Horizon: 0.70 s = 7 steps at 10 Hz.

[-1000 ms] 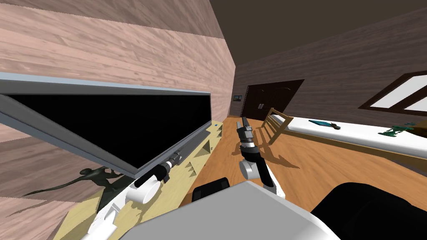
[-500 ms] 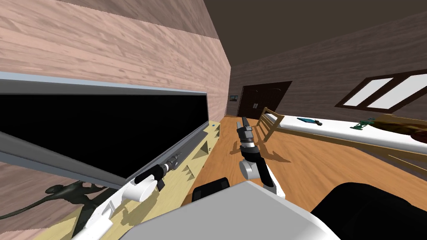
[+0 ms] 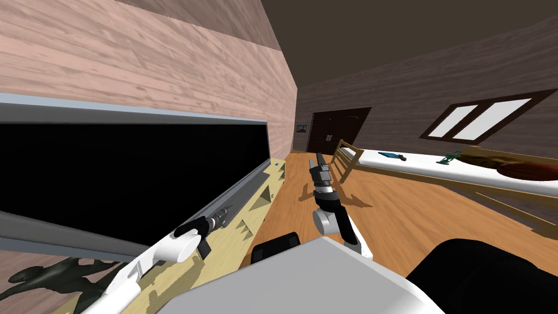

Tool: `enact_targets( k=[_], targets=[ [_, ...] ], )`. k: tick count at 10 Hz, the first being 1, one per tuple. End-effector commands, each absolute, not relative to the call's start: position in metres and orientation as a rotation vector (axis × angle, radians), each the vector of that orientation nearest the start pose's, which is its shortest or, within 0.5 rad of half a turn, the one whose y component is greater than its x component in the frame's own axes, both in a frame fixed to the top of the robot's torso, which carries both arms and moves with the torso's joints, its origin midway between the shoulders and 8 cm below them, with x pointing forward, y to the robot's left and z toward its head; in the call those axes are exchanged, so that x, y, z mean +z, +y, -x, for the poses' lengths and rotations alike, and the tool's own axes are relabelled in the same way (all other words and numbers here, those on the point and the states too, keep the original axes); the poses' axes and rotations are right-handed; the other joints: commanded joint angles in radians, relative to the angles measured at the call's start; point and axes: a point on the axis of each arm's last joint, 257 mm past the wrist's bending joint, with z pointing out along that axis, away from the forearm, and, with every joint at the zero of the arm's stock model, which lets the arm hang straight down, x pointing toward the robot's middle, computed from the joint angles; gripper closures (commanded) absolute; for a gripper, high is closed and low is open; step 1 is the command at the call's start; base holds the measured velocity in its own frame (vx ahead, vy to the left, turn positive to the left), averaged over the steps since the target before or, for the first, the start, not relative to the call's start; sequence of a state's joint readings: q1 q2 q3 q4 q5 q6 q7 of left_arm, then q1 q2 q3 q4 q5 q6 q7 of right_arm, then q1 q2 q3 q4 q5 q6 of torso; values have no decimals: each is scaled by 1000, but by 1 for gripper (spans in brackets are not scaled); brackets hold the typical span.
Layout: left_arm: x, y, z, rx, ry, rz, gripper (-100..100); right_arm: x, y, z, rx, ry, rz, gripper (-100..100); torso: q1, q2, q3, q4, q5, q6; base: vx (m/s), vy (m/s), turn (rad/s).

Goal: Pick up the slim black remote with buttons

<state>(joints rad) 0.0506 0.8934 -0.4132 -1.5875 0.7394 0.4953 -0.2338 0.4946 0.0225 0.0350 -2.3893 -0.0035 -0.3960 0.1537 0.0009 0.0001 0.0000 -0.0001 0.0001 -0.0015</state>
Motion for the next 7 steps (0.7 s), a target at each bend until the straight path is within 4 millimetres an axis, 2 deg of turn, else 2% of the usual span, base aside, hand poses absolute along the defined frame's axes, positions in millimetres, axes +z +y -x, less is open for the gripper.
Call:
enact_targets(
  k=[1, 2, 3, 4, 5, 6, 7],
  targets=[
    [-422, 375, -399, -526, 2271, 1239, -100, 55, -269, -340, 1201, 622, -615, 0, 0, 0, 0, 0, 0, 0, 17, 21, -139],
    [-422, 375, -399, -526, 2271, 1239, -100, 55, -269, -340, 1201, 622, -615, 0, 0, 0, 0, 0, 0, 0, 14, 25, -66],
    [-434, 392, -385, -449, 2322, 1264, -100, 55, -269, -340, 1201, 622, -615, 0, 0, 0, 0, 0, 0, 0, 16, 32, -114],
    [-434, 392, -385, -449, 2322, 1265, -100, 55, -269, -340, 1201, 622, -615, 0, 1, 0, 0, 0, 0, 0, 14, 27, -60],
    [-444, 408, -372, -382, 2364, 1287, -100, 55, -269, -340, 1200, 622, -615, 0, 0, 0, 0, 0, 0, 0, 18, 28, -122],
    [-445, 408, -371, -377, 2369, 1290, -100, 55, -269, -340, 1201, 622, -615, 0, 1, 0, 0, 0, 0, 0, 11, 28, -57],
    [-454, 422, -357, -311, 2412, 1314, -100, 55, -269, -340, 1200, 622, -615, 0, 0, 0, 0, 0, 0, 0, 9, 28, -102]
  ],
)
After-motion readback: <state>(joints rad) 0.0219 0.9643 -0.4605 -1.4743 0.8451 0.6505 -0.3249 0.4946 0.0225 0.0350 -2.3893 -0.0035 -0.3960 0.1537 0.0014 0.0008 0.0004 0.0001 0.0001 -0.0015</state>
